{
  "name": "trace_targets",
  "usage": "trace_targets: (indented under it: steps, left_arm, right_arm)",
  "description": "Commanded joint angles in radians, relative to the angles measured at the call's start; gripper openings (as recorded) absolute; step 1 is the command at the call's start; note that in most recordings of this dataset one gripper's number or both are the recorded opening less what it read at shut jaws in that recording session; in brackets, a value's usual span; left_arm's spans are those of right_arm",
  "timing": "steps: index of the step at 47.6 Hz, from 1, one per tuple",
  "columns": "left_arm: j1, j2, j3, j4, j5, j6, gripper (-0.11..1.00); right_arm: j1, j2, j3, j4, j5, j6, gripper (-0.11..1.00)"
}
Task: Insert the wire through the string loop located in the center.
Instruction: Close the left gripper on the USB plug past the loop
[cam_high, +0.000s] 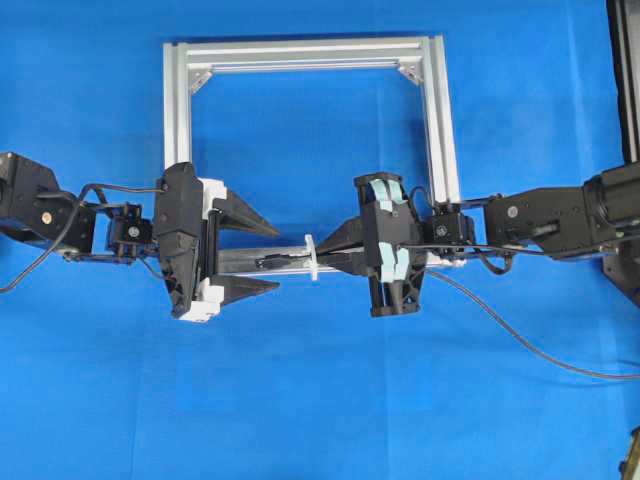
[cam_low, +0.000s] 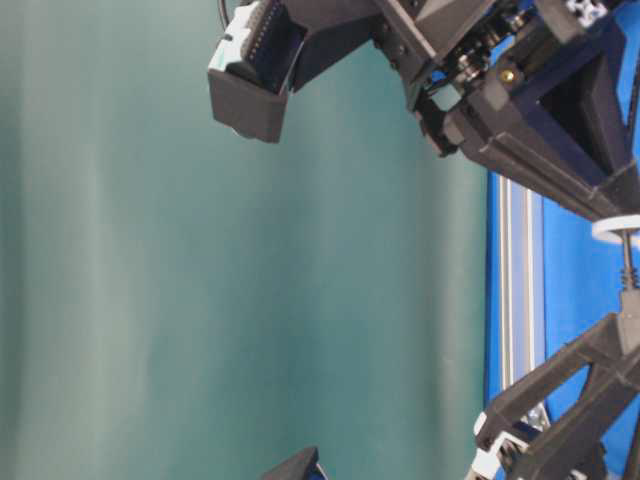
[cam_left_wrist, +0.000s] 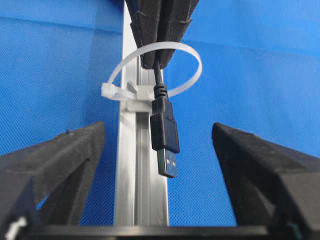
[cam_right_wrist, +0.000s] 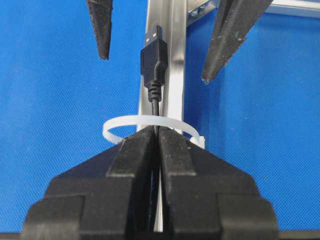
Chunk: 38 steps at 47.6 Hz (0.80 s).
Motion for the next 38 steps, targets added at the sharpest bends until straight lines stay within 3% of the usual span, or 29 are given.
trace_targets:
  steps: [1,9,12,38]
  left_arm:
    - [0.002,-0.014,-0.011,0.003,0.005,0.002,0.74]
    - [0.012,-0.015,-0.008,0.003,0.006,0.006,0.23]
    - [0.014,-0.015,-0.009,0.003,0.006,0.008,0.09]
    - [0.015,-0.014,-0.012,0.003,0.008,0.009,0.08]
  right_arm:
    - [0.0,-0.012,-0.011,-0.002,-0.006,0.0,-0.02]
    - [0.0,-0.012,-0.011,0.0,-0.006,0.0,-0.02]
    - [0.0,-0.012,-0.011,-0.002,-0.006,0.0,-0.02]
    - [0.0,-0.012,-0.011,0.0,-0.002,0.0,-0.02]
